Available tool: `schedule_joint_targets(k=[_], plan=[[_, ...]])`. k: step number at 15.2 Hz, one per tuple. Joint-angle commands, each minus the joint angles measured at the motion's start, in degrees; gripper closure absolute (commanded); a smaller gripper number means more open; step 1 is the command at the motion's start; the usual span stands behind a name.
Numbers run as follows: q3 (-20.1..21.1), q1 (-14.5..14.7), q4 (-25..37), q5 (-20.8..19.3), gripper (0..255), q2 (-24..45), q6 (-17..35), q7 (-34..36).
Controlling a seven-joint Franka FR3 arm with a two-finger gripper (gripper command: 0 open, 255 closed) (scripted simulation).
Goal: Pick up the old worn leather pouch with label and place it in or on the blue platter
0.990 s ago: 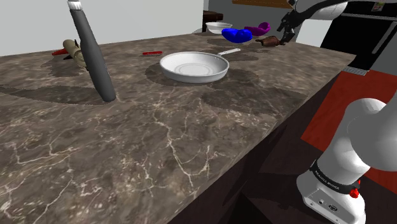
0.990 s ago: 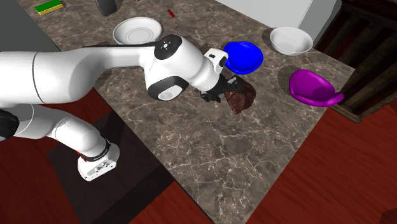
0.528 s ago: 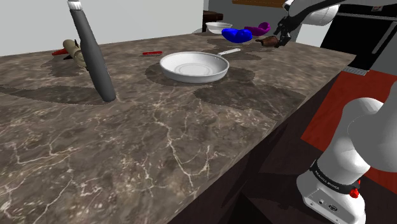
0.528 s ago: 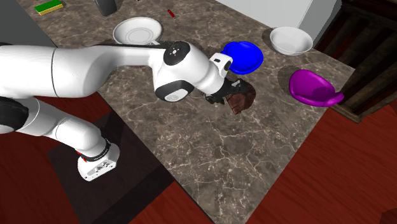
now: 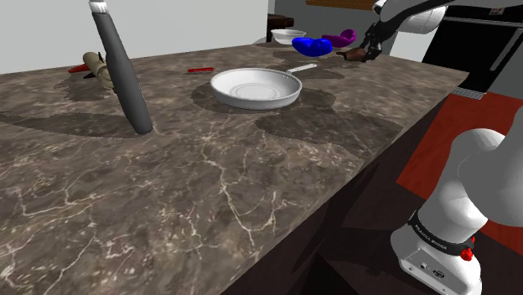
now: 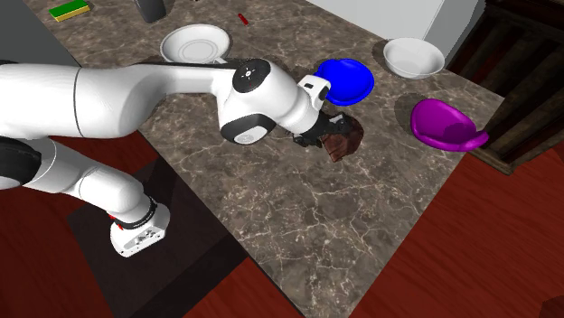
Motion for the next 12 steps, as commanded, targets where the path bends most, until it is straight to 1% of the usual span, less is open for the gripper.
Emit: schedule_joint_targets(k=[1,7,12], plan=[[-0.03,-0.02,-0.02,-0.01,255,0.01,-0.01,0.01],[-0.05,-0.01,-0.01,0.03,255,0.03,-0.01,-0.01],[1.41,-0.75,3.08,-1.39,255,-1.06,-3.88,1.16]])
